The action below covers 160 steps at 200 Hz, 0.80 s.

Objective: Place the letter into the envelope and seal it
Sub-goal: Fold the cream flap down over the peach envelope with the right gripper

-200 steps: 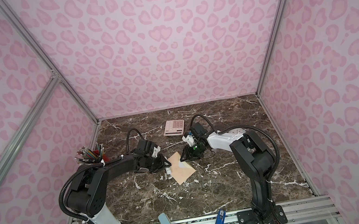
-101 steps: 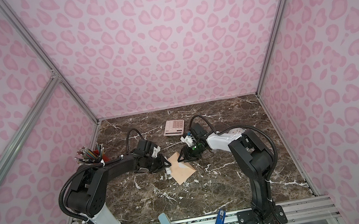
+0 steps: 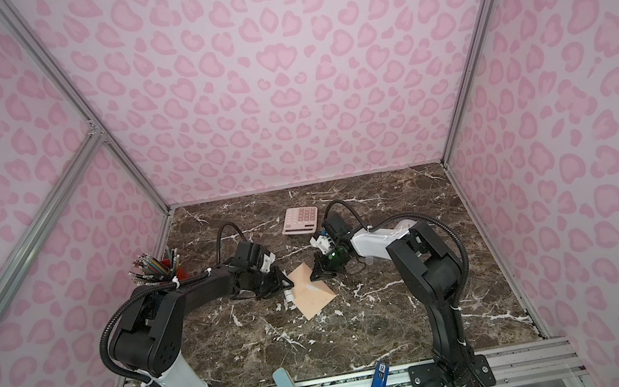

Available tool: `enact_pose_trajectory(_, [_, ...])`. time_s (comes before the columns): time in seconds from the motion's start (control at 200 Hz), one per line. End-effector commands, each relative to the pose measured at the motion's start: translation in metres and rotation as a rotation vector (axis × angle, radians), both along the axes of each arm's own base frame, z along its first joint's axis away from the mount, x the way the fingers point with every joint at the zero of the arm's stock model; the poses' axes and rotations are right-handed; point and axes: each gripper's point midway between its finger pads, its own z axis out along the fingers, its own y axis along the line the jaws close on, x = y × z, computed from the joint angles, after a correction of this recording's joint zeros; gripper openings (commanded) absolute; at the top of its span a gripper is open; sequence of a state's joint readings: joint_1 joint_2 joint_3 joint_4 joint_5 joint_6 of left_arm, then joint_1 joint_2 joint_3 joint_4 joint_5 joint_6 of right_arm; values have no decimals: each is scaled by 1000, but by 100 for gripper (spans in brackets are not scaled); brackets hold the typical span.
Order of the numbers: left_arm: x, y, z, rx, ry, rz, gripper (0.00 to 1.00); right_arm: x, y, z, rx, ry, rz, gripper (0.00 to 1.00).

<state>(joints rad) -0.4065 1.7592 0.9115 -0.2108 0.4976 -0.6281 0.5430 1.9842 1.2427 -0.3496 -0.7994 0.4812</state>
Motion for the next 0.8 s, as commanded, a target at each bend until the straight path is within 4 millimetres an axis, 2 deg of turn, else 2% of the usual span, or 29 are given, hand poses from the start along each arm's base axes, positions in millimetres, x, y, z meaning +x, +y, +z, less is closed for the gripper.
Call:
enact_pose_trajectory(0.0, [-2, 5, -3, 29, 3, 1, 4, -8, -11, -17, -121, 9, 25, 4])
enact_pose_trajectory(0.23, [-3, 5, -2, 22, 2, -1, 4, -10, -11, -26, -229, -7, 59, 3])
enact_pose_trajectory(0.575, [-3, 3, -2, 15, 0, -3, 4, -15, -1, -30, -335, -37, 127, 3])
enact_pose_trajectory(0.755, [-3, 4, -1, 14, -3, -4, 4, -21, -10, -40, -423, -17, 143, 4])
enact_pose_trajectory(0.765, [-4, 3, -1, 14, -2, -6, 4, -15, -5, -35, -414, -38, 140, 4])
enact_pose_trajectory(0.795, [-4, 4, -1, 13, -2, -4, 4, -14, -4, -34, -421, -41, 140, 4])
